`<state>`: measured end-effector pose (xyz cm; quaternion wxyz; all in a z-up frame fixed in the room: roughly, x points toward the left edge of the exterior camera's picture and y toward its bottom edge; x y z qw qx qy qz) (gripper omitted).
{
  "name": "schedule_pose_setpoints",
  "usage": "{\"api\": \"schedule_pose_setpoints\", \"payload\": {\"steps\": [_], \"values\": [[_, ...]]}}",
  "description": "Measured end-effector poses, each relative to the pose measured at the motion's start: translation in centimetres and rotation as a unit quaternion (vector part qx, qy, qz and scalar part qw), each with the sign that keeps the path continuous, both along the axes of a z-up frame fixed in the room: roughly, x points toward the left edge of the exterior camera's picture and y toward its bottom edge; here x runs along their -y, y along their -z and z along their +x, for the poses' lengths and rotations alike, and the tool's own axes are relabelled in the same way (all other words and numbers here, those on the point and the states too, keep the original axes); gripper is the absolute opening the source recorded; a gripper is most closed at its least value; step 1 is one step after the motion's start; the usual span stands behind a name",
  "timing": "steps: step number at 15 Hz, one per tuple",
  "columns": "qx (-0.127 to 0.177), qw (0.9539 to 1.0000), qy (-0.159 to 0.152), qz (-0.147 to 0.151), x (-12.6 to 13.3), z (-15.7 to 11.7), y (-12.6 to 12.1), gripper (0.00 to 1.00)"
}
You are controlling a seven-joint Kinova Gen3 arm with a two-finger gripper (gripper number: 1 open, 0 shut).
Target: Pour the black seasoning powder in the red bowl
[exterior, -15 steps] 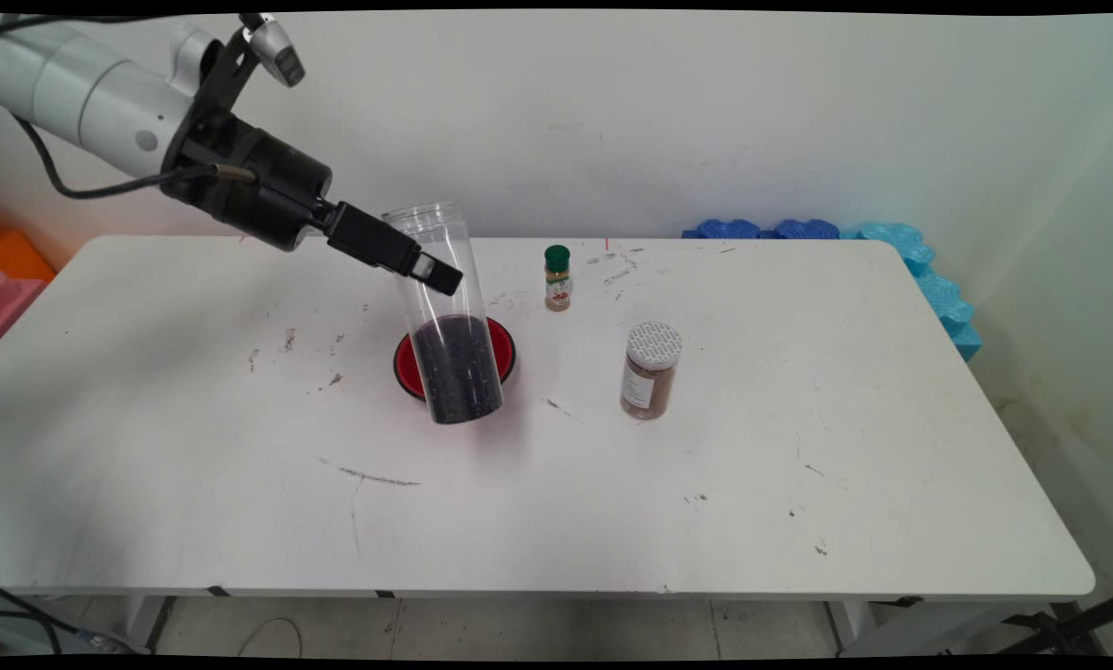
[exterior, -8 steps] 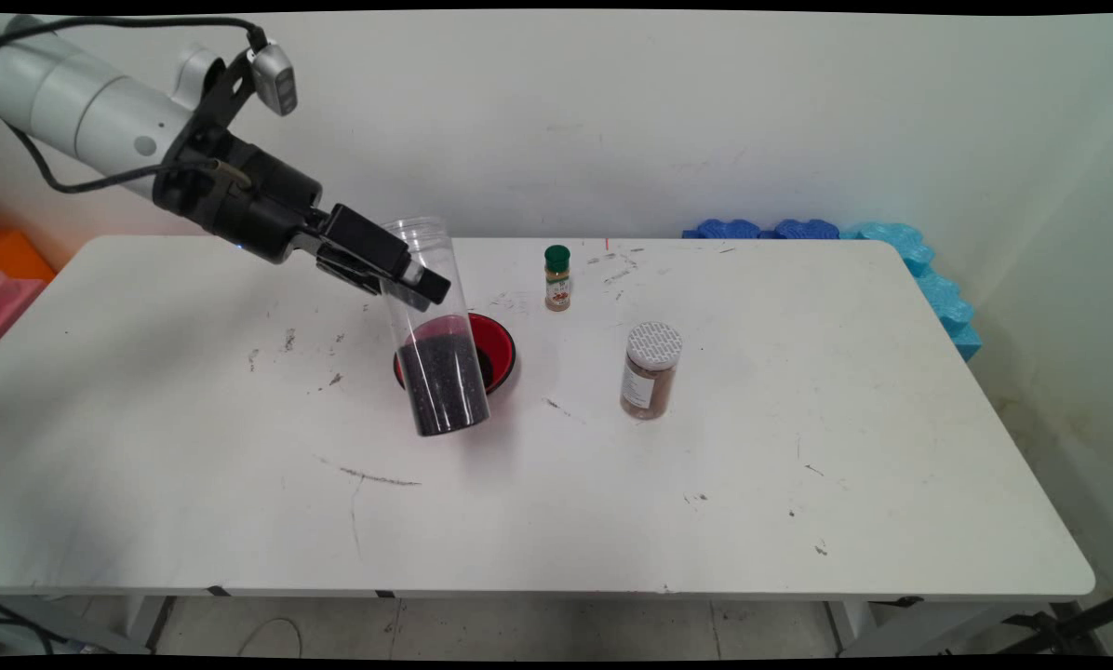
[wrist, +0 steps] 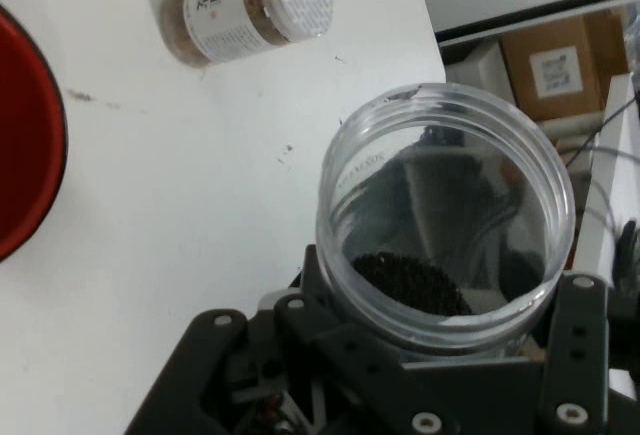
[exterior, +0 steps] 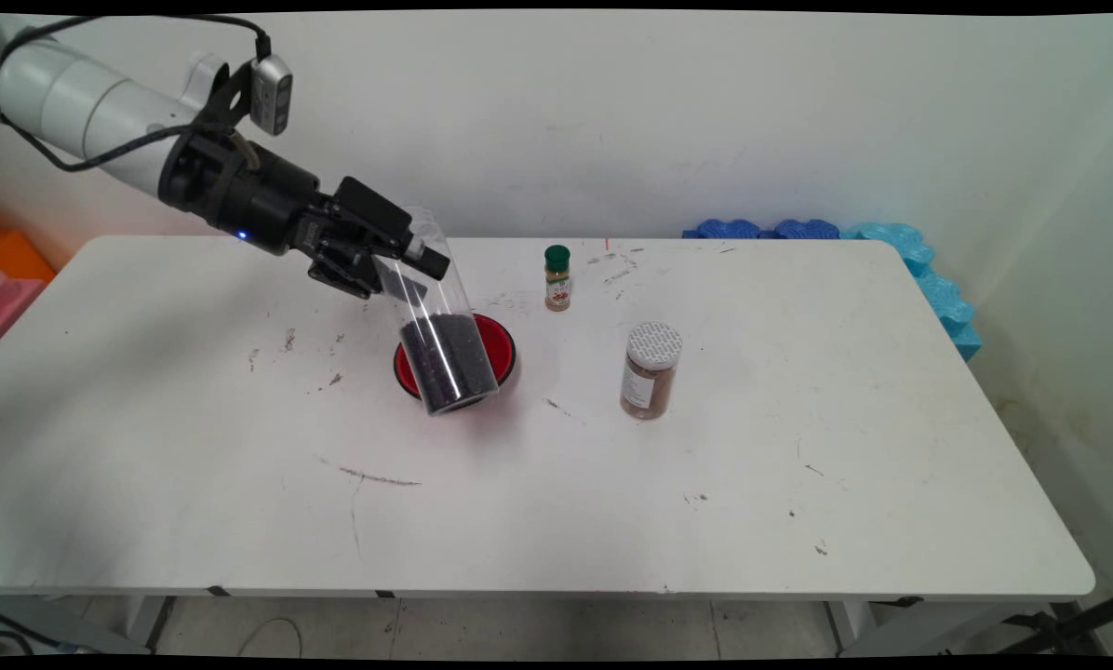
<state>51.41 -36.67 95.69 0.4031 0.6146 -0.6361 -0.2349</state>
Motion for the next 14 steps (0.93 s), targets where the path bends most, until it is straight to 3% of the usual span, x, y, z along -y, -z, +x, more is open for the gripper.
{"api": "schedule_pose_setpoints", "payload": {"steps": [3, 6, 14], "values": [[-0.013, 0.9988, -0.027, 0.038, 0.1, 0.3, 0.4, 0.0], [-0.028, 0.9945, -0.058, 0.082, 0.2, 0.4, 0.8, 0.0], [-0.066, 0.9741, -0.124, 0.177, 0.8, 0.4, 2.0, 0.0]]}}
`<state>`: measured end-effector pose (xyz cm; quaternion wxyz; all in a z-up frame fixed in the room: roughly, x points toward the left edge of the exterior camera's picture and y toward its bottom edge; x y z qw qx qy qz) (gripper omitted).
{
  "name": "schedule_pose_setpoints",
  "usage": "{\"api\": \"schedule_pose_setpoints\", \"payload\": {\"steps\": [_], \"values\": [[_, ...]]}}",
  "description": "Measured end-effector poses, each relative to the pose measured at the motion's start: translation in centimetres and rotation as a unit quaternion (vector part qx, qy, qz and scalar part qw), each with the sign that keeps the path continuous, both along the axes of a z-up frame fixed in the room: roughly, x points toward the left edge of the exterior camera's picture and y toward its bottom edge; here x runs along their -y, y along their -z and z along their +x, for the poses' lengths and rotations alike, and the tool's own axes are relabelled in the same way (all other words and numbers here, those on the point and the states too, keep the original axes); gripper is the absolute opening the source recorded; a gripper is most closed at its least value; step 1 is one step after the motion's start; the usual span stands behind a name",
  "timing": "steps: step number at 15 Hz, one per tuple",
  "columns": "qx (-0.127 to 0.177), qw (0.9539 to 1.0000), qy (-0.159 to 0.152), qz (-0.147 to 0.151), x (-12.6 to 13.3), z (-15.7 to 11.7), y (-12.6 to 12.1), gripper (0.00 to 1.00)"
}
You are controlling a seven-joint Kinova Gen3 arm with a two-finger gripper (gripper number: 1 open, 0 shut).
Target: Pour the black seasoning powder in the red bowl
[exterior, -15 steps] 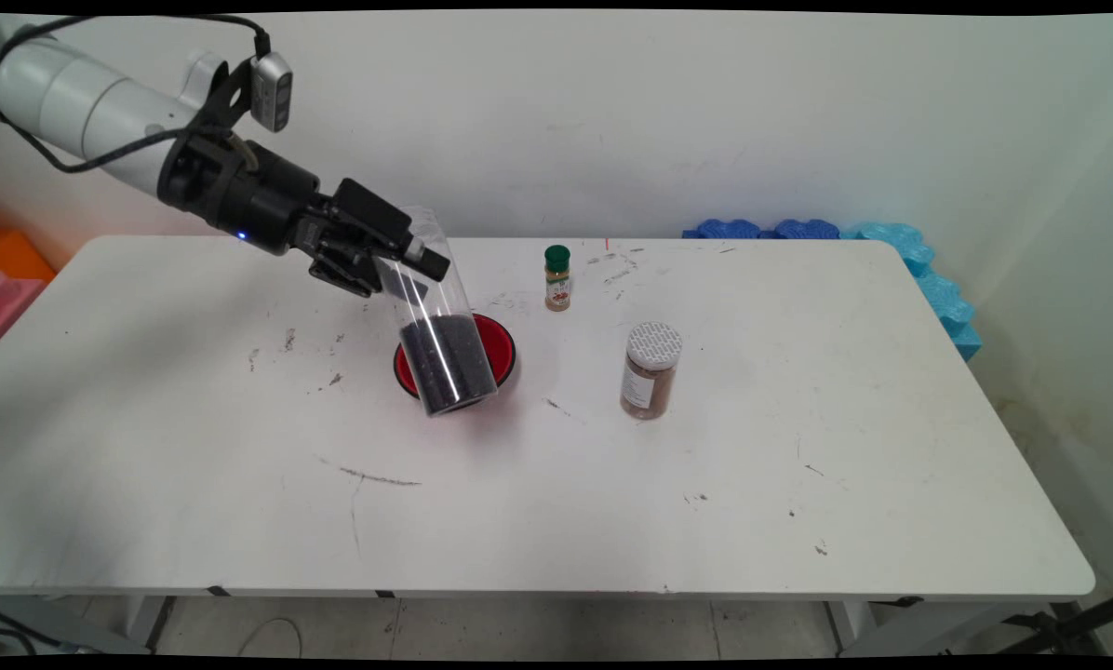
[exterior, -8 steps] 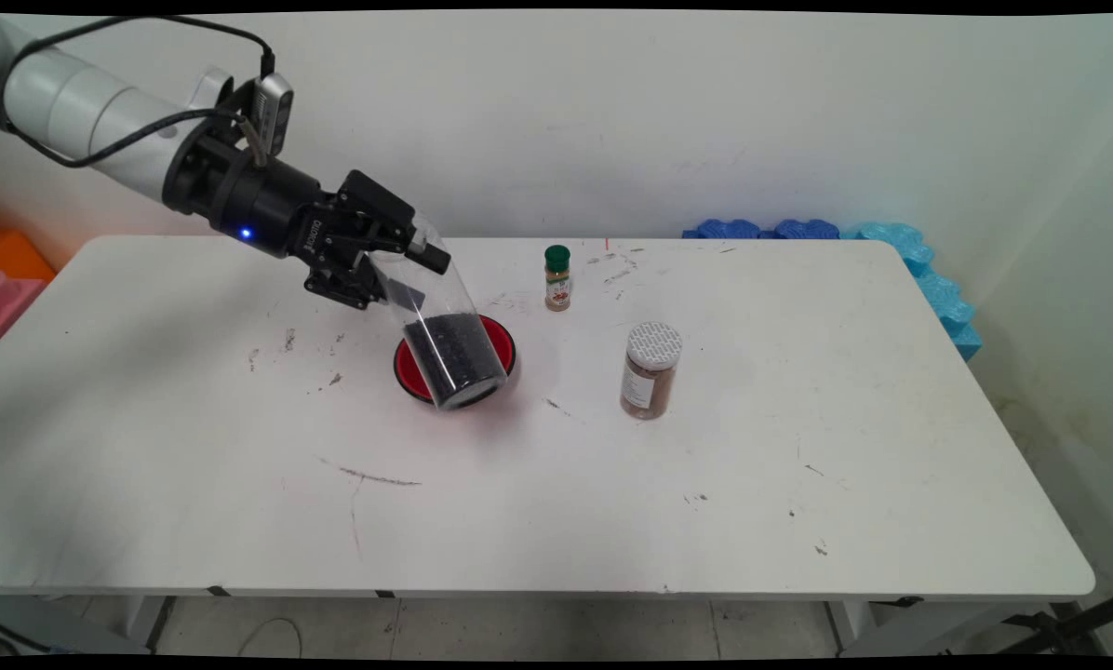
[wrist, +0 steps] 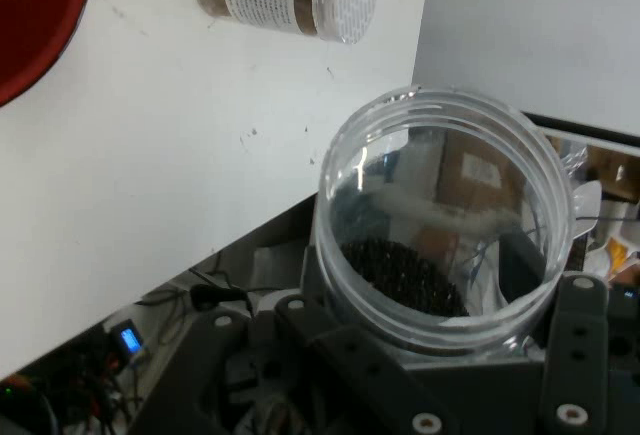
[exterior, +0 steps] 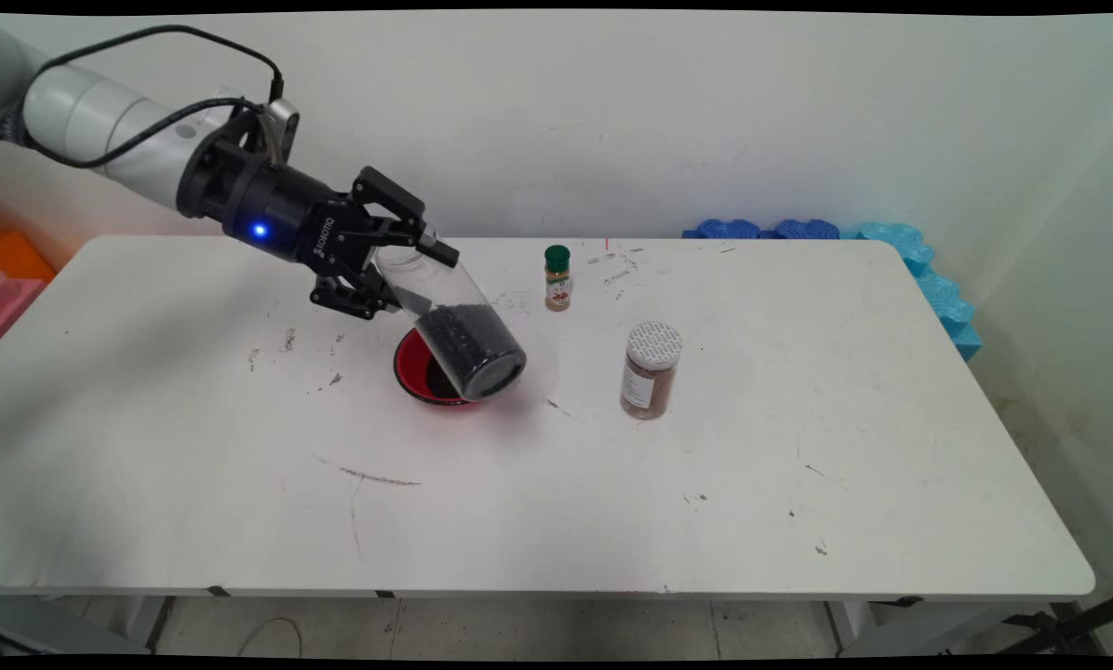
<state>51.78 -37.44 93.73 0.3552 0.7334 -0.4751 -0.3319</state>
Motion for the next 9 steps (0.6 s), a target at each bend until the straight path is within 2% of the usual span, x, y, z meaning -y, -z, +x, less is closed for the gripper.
{"api": "schedule_pose_setpoints", "payload": {"steps": [4, 9], "values": [[-0.02, 0.9988, -0.027, 0.037, 0.3, -0.2, 0.8, 0.0], [-0.046, 0.9943, -0.056, 0.079, 0.6, -0.4, 1.5, 0.0]]}}
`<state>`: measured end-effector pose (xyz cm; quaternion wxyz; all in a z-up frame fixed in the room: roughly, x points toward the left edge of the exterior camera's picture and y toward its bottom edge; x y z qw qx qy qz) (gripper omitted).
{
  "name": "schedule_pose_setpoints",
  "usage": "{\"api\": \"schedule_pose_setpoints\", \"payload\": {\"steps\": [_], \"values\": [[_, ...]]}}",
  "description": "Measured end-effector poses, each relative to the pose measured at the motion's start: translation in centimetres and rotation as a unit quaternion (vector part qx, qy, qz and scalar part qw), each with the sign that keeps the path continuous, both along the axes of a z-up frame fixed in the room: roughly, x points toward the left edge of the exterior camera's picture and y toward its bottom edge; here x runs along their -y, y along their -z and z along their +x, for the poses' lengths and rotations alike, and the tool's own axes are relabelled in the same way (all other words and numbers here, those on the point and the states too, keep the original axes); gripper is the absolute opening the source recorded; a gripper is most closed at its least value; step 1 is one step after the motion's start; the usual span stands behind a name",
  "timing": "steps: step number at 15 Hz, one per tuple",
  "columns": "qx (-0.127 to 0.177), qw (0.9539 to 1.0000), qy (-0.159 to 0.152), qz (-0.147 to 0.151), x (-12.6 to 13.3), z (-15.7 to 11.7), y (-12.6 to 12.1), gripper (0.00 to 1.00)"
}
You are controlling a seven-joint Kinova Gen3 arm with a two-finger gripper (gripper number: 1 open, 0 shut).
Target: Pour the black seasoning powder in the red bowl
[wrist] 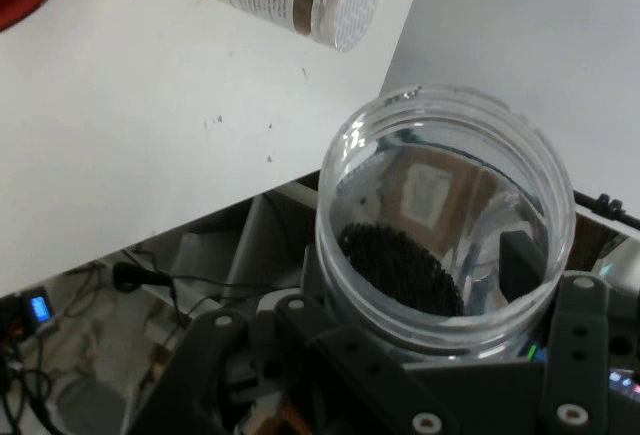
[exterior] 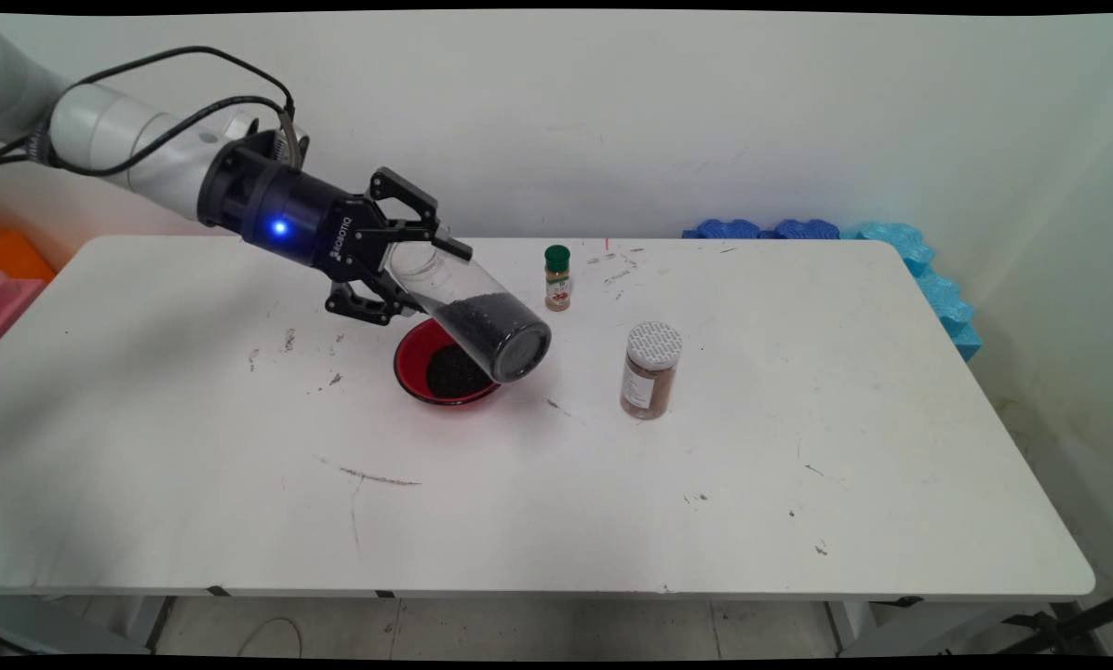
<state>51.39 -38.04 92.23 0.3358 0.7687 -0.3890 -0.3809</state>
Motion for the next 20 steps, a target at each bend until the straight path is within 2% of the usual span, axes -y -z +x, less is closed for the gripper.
{"api": "schedule_pose_setpoints", "payload": {"steps": [6, 20], "values": [[-0.027, 0.998, -0.031, 0.048, 0.4, 0.0, 0.8, 0.0], [-0.055, 0.9908, -0.068, 0.104, 0.6, 0.4, 2.5, 0.0]]}}
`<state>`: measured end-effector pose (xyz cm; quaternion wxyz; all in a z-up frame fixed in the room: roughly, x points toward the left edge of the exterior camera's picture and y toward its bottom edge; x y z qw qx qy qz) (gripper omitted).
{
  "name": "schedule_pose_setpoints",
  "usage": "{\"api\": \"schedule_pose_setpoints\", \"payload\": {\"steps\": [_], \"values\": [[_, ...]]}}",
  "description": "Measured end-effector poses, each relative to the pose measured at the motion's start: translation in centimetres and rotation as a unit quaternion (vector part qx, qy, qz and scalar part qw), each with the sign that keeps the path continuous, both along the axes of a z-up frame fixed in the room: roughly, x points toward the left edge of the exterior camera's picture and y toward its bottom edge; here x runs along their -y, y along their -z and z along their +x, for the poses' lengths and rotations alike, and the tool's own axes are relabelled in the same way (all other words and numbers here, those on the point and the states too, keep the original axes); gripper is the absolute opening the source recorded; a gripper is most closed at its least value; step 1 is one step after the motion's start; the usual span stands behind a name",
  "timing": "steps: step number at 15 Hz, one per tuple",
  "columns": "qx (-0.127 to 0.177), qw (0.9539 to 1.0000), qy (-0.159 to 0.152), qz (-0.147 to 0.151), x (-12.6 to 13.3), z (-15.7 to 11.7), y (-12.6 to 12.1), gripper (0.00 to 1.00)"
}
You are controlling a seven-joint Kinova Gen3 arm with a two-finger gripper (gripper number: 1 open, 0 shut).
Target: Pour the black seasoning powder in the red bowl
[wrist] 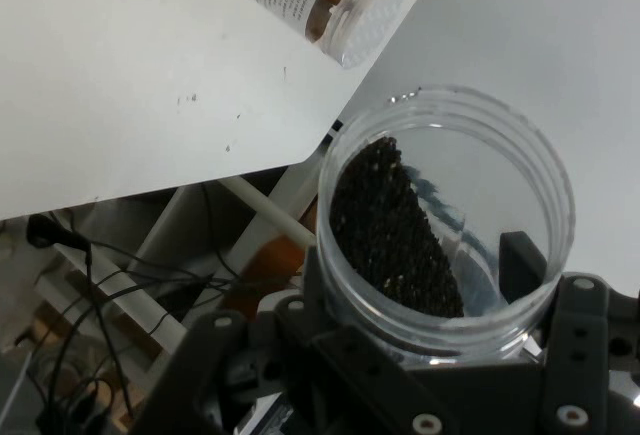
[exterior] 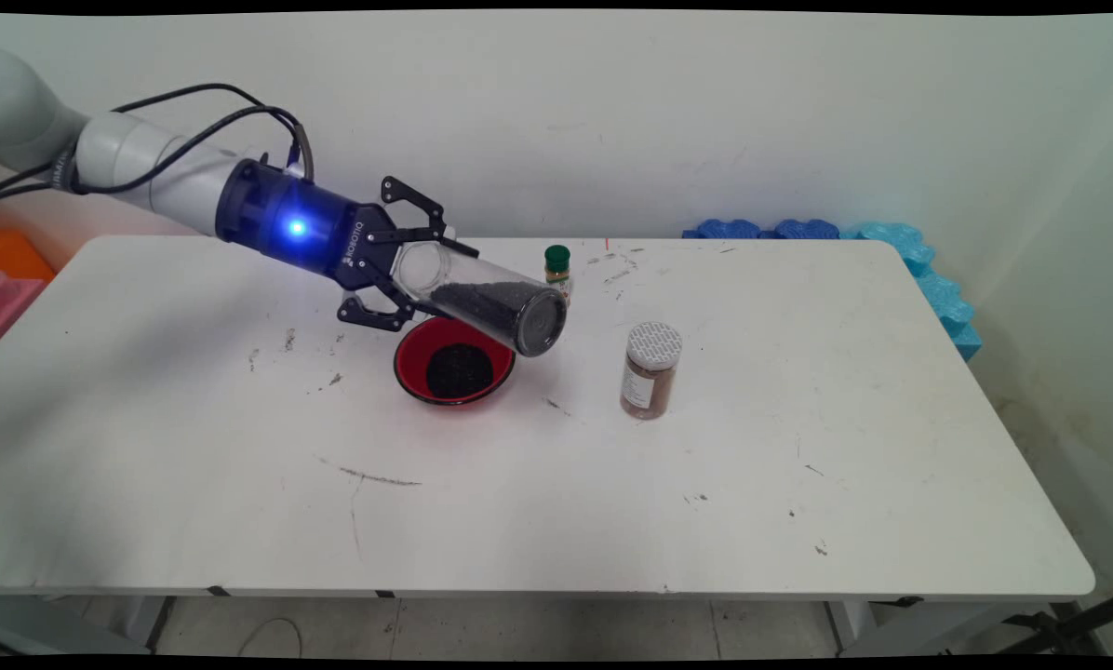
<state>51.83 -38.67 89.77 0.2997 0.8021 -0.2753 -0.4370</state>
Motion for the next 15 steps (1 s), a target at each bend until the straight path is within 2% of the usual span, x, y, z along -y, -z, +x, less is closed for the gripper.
{"api": "schedule_pose_setpoints", "payload": {"steps": [15], "values": [[-0.021, 0.9988, -0.025, 0.037, 0.4, 0.1, 1.4, 0.0]]}}
